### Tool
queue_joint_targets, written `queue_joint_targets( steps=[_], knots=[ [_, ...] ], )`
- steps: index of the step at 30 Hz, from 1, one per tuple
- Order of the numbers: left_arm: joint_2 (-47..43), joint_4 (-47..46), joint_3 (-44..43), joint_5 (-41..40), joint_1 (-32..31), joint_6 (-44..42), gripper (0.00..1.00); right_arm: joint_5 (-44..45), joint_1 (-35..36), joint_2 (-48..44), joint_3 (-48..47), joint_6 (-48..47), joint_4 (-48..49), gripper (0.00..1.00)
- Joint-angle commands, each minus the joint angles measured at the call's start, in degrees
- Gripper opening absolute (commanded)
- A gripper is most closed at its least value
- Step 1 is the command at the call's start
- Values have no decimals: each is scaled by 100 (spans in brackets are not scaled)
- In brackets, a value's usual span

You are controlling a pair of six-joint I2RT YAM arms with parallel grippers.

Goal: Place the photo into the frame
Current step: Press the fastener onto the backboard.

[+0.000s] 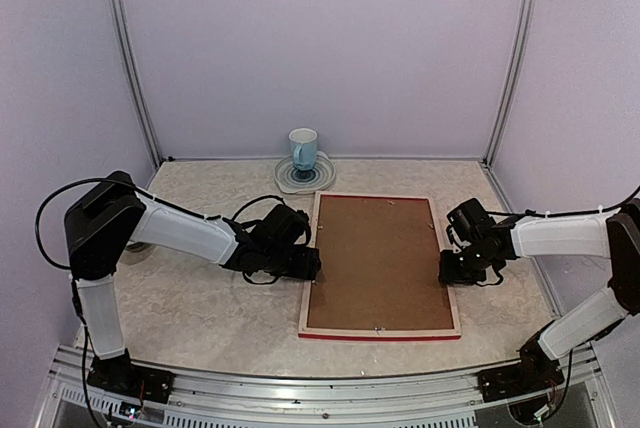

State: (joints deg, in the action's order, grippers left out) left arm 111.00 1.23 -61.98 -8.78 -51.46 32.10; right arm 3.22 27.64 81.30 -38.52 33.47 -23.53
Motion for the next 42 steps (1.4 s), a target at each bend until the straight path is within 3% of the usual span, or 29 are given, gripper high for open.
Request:
queue_joint_targets(
  steps=[1, 10, 16, 21, 23, 33, 42],
  knots=[
    [-95, 12, 72, 94, -4, 7, 70, 45, 67, -33, -24, -69, -86, 27],
    [-105, 12, 89, 85, -13, 11, 70, 34, 66, -45, -15, -62, -71, 18],
    [-114, 16, 89, 91, -13, 6, 70, 1, 66, -57, -23, -68, -74, 20],
    [-114, 16, 106, 86, -13, 7, 70, -83, 58, -220, -78, -127, -50, 66],
    [-112, 2, 115, 87, -21, 3, 70, -106, 57, -317, -102, -131, -31, 74],
    [-148, -2, 155, 78, -21, 16, 70, 21, 51, -285, -148, -157, -32, 73],
    [-115, 1, 125, 84, -15, 15, 70, 125, 31, -129, -225, -274, 19, 66]
  ],
)
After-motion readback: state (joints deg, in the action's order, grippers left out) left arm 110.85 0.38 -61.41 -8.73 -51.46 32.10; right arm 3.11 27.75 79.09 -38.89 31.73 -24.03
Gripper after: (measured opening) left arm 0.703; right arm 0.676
